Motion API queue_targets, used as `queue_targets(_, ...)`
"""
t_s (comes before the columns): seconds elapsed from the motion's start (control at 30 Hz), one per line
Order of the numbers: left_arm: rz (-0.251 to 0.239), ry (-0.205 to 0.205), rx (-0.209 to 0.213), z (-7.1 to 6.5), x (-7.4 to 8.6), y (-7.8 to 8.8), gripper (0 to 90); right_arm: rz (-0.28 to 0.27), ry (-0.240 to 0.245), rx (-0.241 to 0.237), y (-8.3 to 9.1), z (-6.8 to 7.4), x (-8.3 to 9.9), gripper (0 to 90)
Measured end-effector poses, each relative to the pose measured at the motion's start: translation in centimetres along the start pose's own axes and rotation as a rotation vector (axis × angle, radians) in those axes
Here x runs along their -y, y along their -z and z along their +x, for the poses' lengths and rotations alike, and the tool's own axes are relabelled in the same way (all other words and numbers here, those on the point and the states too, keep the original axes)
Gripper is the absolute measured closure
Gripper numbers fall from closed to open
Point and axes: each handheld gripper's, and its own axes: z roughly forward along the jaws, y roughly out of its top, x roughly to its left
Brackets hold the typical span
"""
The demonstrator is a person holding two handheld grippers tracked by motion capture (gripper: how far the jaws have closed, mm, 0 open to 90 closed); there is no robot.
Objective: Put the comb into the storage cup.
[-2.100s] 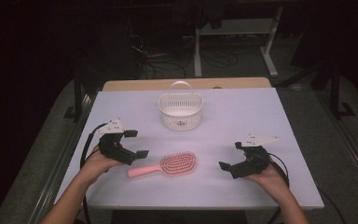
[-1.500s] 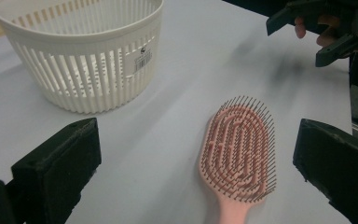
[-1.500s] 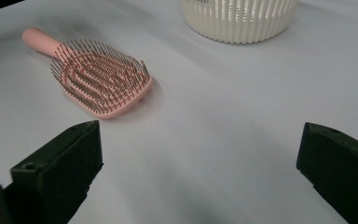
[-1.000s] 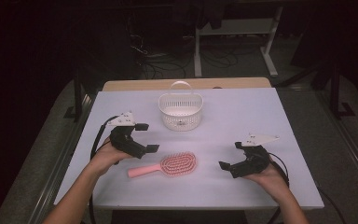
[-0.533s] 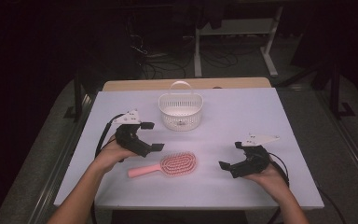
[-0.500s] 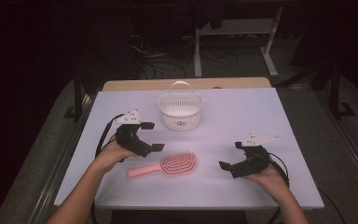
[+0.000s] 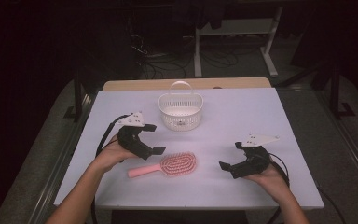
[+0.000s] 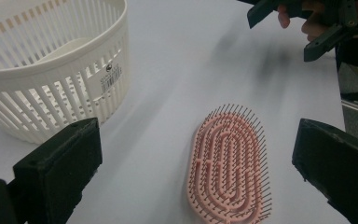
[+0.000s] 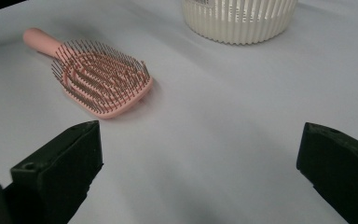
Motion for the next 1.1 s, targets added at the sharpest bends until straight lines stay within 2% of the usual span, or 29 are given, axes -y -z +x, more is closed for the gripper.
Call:
queue_targets(0.63,0.082,-0.041,-0.010,-0.44,0.15,-0.45,1.4,0.000,-0.001,-0.001,0.03,-0.02,0.01,0.0)
queue_targets(1.1,0.144,-0.068,-0.001,-0.69,0.39,-0.77,1.4,0.001,-0.001,-0.001,0.04,-0.04,0.02,0.0)
